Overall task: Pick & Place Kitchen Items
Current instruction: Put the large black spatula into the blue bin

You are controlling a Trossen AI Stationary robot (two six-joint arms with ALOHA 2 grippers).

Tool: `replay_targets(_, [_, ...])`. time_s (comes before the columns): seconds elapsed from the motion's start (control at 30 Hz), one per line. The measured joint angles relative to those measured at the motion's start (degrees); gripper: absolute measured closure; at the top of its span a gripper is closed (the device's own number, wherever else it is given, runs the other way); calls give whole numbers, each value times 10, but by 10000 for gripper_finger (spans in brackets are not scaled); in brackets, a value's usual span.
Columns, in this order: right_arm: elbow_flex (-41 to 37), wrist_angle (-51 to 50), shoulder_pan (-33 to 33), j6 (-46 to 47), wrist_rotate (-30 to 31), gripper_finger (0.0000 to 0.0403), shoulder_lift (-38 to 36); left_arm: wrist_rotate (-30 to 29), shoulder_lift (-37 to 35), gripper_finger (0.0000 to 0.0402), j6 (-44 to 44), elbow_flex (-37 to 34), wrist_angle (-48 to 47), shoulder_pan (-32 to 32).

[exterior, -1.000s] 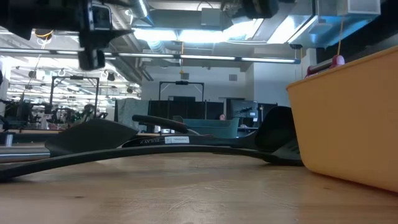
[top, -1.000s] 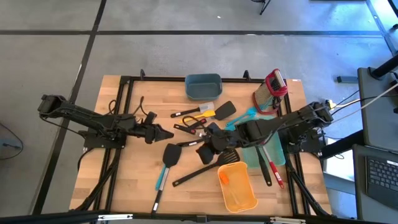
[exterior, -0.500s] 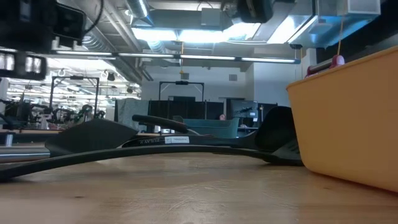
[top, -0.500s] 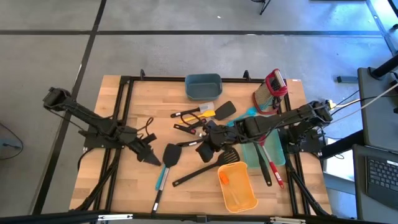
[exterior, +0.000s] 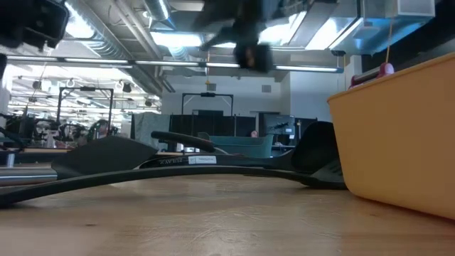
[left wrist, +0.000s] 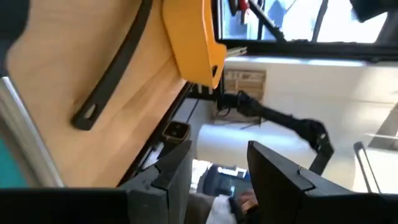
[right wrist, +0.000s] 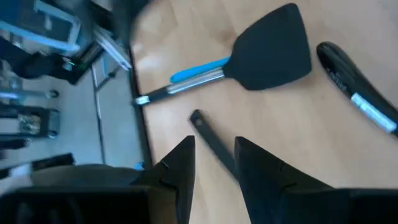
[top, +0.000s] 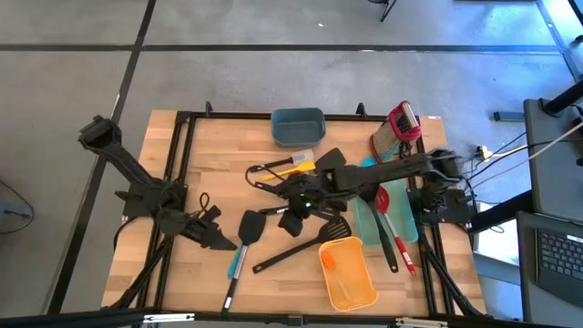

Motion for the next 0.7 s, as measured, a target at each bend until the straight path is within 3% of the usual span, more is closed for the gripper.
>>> replay_targets(0.2, [0, 99, -1, -70, -60, 288, 71, -126, 96, 254, 81, 61, 112, -47])
replay_targets(0.37, [0, 146, 2, -74, -73, 296, 97, -132, 171, 254, 120, 128, 131, -68])
replay_targets(0.57, [3, 164, 1, -128, 53, 330, 97, -103, 217, 271, 47, 195, 3, -81])
replay_targets(0.7, [34, 169, -5, -166, 79, 351, 109, -81, 217, 301, -4, 248, -166, -87])
